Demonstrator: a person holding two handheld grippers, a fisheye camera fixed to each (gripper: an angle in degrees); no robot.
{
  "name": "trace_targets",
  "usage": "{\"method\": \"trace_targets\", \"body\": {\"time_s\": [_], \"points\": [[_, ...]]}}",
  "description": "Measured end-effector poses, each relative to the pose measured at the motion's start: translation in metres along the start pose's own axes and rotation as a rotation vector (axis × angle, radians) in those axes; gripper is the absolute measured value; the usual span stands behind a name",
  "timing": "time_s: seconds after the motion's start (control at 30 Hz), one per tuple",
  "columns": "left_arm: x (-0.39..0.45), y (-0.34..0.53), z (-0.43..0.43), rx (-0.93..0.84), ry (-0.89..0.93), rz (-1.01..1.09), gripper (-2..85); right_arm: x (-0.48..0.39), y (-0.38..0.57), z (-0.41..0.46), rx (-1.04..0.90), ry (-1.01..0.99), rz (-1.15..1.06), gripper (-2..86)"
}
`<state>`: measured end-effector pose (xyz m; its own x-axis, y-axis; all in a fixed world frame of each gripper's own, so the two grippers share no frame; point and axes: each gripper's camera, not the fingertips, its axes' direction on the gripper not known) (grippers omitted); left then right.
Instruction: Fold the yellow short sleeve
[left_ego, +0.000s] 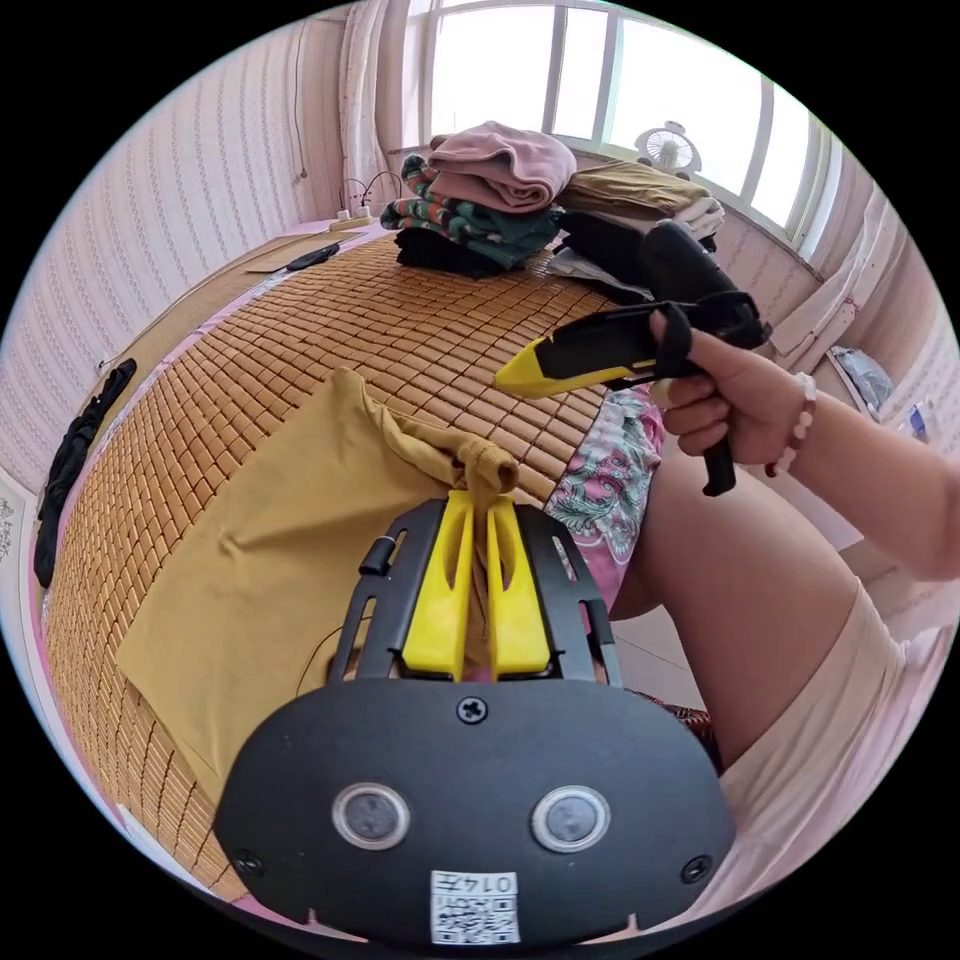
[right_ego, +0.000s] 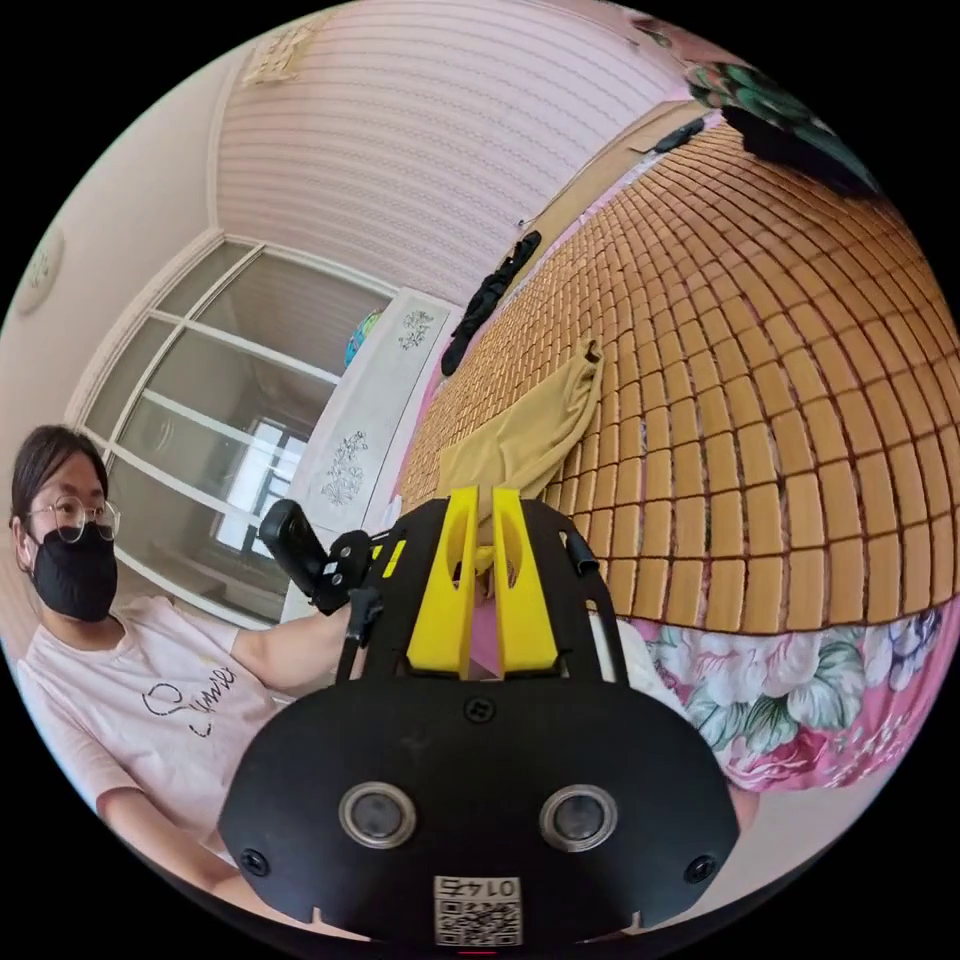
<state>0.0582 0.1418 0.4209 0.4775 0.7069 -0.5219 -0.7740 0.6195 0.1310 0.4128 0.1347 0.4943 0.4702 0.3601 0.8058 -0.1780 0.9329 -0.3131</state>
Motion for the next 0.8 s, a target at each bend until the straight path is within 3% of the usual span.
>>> {"method": "trace_targets", "body": {"time_s": [0.1,0.17,0.27,0.5,0.8], "points": [[0.008,0.015,-0.018,0.029,0.011,-0.008,-0.5,0.023,0.008,0.005,0.009,0.067,0.098,4.5],[0.015,0.027,-0.030,0.047,0.036,-0.010,-0.6,0.036,0.010,0.013,0.031,0.100,0.179,13.4],[0.026,0.041,-0.039,0.040,0.048,0.004,-0.7,0.044,0.011,0.026,0.079,0.027,0.217,15.1],[0.043,0.062,-0.059,0.059,0.103,0.000,-0.8,0.062,0.012,0.019,0.189,-0.016,0.273,5.2],[0.069,0.056,-0.079,0.227,0.169,0.053,-0.9,0.002,-0.001,-0.073,0.201,0.094,0.071,2.0]]}}
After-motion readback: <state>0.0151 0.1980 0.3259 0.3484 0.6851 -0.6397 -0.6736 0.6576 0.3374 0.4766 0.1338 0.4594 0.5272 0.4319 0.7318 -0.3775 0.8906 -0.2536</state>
